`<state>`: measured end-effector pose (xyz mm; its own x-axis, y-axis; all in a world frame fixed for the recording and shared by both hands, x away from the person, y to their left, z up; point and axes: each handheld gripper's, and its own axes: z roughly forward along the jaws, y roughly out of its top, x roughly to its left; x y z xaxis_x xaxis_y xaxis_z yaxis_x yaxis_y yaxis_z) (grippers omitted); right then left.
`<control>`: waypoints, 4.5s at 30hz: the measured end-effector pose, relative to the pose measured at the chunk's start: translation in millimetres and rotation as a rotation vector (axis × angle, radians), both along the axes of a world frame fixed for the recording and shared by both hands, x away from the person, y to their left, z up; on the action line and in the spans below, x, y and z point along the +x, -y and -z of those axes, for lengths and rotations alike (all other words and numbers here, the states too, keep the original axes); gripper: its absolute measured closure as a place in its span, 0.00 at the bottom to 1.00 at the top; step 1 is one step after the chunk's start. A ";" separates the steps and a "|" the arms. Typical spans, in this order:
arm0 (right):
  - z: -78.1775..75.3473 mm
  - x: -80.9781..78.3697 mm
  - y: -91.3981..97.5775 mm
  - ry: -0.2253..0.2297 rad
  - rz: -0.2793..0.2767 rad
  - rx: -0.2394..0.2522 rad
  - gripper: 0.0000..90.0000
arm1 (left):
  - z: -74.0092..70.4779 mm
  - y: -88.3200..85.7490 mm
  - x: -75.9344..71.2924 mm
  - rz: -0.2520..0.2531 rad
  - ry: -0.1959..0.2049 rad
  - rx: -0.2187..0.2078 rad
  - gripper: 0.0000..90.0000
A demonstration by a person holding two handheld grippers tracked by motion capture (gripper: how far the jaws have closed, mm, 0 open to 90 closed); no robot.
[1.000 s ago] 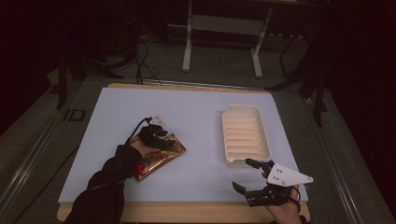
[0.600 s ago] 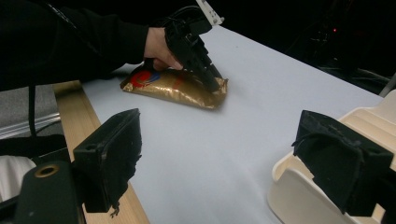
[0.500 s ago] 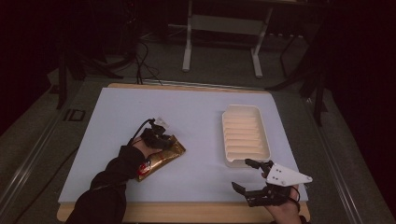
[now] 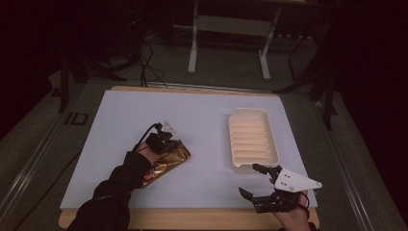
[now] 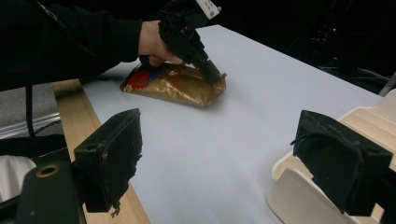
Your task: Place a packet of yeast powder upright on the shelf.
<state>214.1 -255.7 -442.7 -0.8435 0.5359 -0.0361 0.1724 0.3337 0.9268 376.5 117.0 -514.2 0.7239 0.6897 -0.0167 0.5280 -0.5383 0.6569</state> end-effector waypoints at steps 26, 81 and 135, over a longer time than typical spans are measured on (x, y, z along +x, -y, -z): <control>-1.4 -0.8 0.7 0.006 0.004 0.008 0.18 | -74.2 -3.0 -55.5 0.007 0.203 -0.223 1.00; -46.1 65.2 -90.3 -0.115 -0.169 -0.081 0.62 | -98.5 33.8 -126.3 0.079 0.400 -0.815 1.00; -119.8 111.4 3.5 0.085 -0.279 -0.309 0.85 | -59.0 -31.0 -127.4 0.107 0.278 -0.699 0.10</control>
<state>325.5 -259.2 -322.9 -0.9420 0.2402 -0.2345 -0.0365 0.6212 0.7828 249.1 148.0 -455.2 0.8278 0.5113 -0.2309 0.2613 0.0128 0.9652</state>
